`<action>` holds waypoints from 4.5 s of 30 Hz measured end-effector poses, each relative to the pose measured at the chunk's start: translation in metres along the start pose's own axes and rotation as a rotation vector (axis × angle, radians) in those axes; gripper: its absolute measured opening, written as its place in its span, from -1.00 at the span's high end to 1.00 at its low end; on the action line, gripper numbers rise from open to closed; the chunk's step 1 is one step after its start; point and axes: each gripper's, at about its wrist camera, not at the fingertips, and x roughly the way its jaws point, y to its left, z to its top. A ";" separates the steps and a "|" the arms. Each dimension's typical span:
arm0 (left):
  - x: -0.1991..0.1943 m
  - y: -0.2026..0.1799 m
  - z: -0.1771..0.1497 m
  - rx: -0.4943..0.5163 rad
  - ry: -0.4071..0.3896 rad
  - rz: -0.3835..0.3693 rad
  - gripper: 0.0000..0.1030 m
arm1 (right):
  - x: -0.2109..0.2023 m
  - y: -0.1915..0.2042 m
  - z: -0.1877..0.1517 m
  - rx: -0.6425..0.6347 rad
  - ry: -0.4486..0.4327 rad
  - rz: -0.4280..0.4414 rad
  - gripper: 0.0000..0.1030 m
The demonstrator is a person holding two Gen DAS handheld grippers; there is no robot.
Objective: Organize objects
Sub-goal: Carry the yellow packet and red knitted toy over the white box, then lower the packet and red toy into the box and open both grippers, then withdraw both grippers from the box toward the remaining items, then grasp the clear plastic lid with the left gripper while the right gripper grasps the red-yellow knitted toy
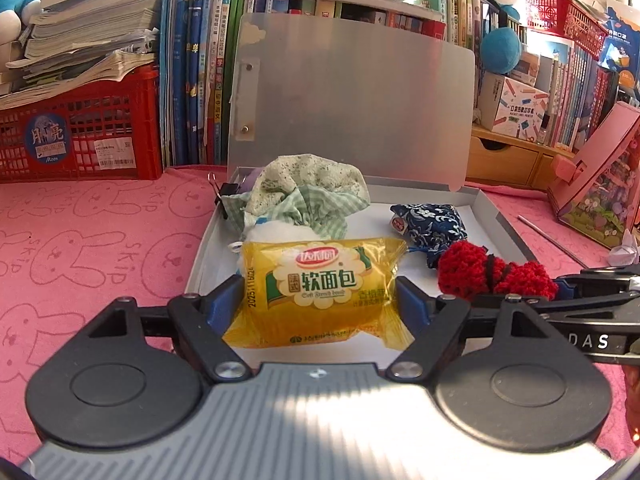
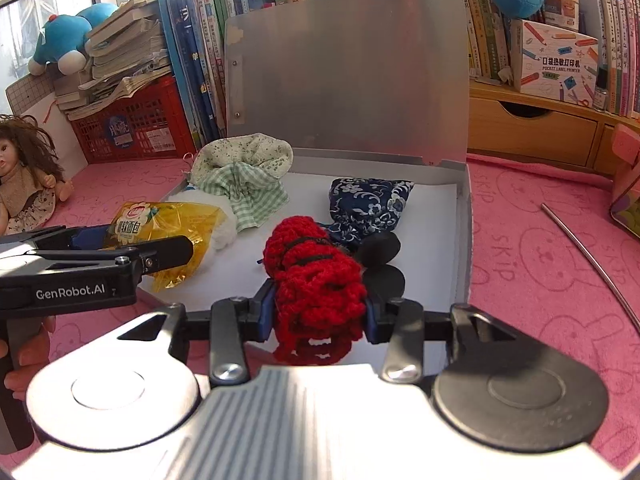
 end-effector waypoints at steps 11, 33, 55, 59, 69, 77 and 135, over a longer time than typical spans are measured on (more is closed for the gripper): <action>0.043 0.007 0.018 0.026 -0.001 0.106 -0.63 | 0.026 -0.026 0.012 0.091 0.009 -0.093 0.11; 0.021 -0.001 0.003 0.105 -0.010 0.119 -0.81 | -0.001 -0.009 0.010 0.022 -0.056 -0.071 -0.65; -0.101 -0.016 -0.048 0.106 -0.054 -0.088 -0.82 | -0.109 0.005 -0.037 -0.062 -0.216 -0.006 -0.73; -0.120 -0.014 -0.065 0.076 -0.056 -0.097 -0.82 | -0.126 0.012 -0.057 -0.100 -0.233 -0.002 -0.74; -0.164 -0.013 -0.121 0.027 -0.067 -0.046 -0.82 | -0.159 0.037 -0.119 -0.147 -0.239 0.051 -0.77; -0.175 -0.010 -0.152 -0.025 -0.024 -0.042 -0.82 | -0.163 0.073 -0.157 -0.256 -0.172 0.139 -0.77; -0.180 -0.052 -0.181 0.145 -0.030 -0.158 -0.48 | -0.153 0.062 -0.172 -0.147 -0.130 0.014 0.43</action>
